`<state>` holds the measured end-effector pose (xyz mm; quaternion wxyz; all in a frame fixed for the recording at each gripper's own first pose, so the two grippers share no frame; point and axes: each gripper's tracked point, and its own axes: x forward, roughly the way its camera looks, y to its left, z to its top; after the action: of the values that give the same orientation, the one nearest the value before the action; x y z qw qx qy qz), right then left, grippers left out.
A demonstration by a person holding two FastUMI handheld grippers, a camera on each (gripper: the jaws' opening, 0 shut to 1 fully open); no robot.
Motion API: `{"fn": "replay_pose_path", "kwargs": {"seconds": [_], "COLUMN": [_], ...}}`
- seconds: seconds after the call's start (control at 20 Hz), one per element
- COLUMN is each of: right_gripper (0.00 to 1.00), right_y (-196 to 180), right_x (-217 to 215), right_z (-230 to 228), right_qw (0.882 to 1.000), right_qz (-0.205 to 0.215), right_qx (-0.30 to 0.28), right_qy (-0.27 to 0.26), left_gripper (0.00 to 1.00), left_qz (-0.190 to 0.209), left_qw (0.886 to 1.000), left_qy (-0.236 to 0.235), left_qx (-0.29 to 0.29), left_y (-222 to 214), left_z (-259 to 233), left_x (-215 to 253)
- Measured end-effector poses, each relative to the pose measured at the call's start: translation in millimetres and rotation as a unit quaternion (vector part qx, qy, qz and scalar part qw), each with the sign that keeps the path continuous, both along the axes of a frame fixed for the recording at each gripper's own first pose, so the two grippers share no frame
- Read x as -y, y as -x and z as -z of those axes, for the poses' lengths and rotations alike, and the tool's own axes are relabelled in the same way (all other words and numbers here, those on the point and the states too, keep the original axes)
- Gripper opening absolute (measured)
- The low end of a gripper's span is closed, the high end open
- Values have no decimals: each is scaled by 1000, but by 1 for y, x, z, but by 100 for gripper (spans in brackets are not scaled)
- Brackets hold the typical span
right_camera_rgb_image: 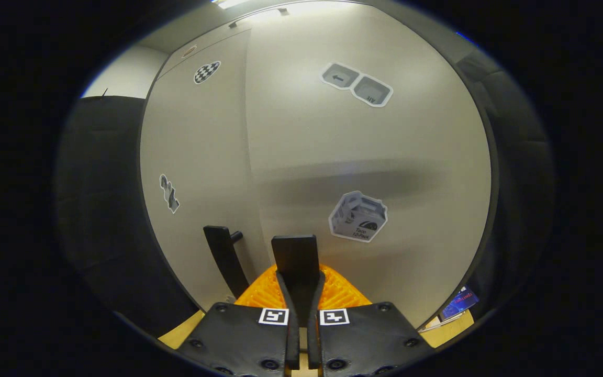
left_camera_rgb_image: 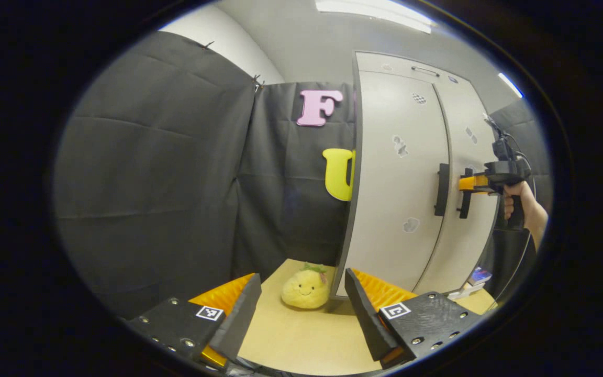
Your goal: Open the right door of the double-door shoe cabinet with the right hand, and open the left door with the left hand.
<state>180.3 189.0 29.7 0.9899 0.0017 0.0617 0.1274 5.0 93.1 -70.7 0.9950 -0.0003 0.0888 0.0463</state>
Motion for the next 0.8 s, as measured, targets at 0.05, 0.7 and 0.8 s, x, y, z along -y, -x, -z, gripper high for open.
{"fn": "replay_pose_path", "kwargs": {"seconds": [0.05,0.7,0.8], "right_gripper": [7,8,8], "right_y": [5,61,70], "right_x": [1,24,29], "right_z": [-1,1,1], "right_qw": [1000,1000,1000], "right_qz": [-4,-27,-26], "right_qx": [3,3,7], "right_qy": [-3,-11,-13], "left_gripper": [93,93,94], "left_qz": [6,65,70], "left_qw": [1000,998,997], "left_qy": [-2,3,6], "left_qx": [1,-7,-9], "left_y": [3,22,22], "left_z": [-3,1,2], "left_x": [5,59,64]}}
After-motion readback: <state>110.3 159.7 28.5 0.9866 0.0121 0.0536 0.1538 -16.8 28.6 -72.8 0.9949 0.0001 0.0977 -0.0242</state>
